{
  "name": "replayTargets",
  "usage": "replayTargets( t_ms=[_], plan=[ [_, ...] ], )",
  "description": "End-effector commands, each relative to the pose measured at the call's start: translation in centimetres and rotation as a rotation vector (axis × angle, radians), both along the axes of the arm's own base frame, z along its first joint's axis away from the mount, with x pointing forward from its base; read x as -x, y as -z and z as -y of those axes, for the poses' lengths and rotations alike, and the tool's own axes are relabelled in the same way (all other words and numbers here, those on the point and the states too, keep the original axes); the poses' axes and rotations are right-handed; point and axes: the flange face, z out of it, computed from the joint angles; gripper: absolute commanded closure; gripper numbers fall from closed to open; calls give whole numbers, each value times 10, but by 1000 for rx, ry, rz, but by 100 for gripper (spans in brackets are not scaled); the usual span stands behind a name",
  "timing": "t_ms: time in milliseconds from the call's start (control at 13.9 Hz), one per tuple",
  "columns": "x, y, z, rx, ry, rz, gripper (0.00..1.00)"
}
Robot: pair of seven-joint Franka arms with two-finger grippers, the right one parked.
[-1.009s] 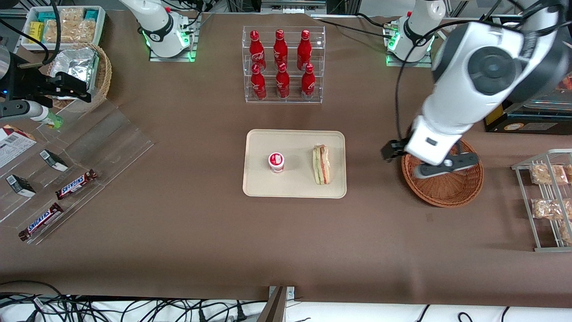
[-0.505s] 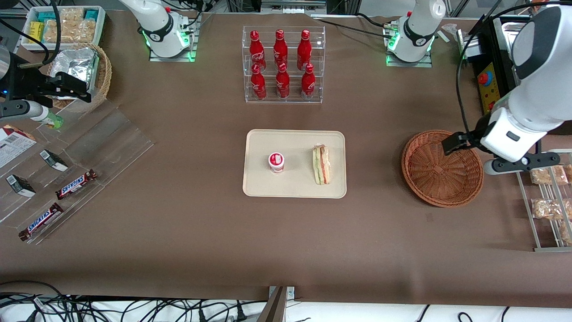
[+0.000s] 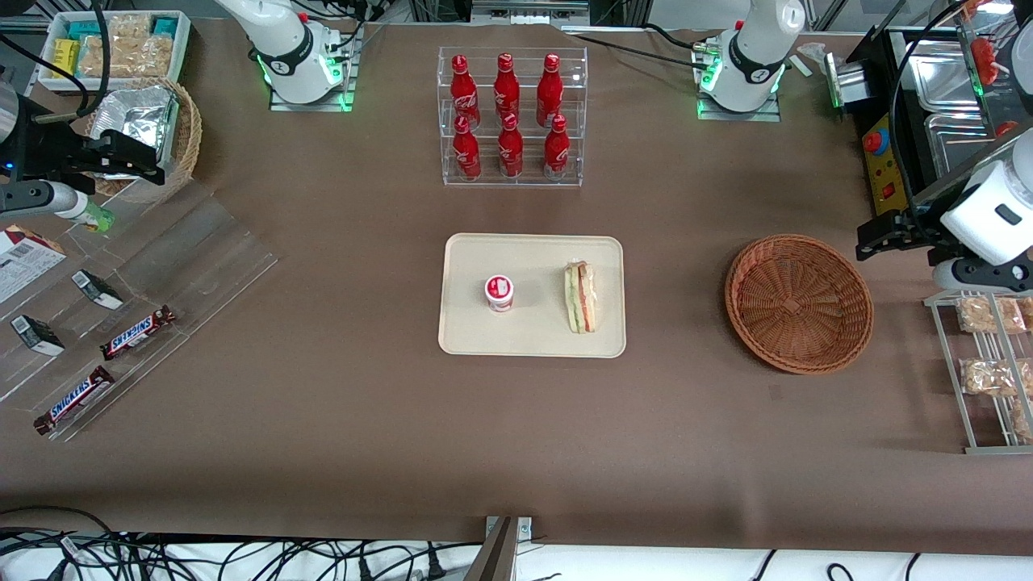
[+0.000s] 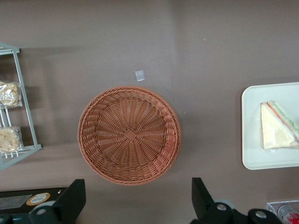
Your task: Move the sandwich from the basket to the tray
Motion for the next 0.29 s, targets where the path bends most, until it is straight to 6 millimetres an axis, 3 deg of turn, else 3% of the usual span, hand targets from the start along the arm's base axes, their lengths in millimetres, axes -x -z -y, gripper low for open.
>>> replayTargets(
  t_ms=[0, 216],
  plan=[
    [6, 1, 4, 20, 36, -11, 0],
    [6, 3, 5, 10, 44, -26, 0]
  ],
)
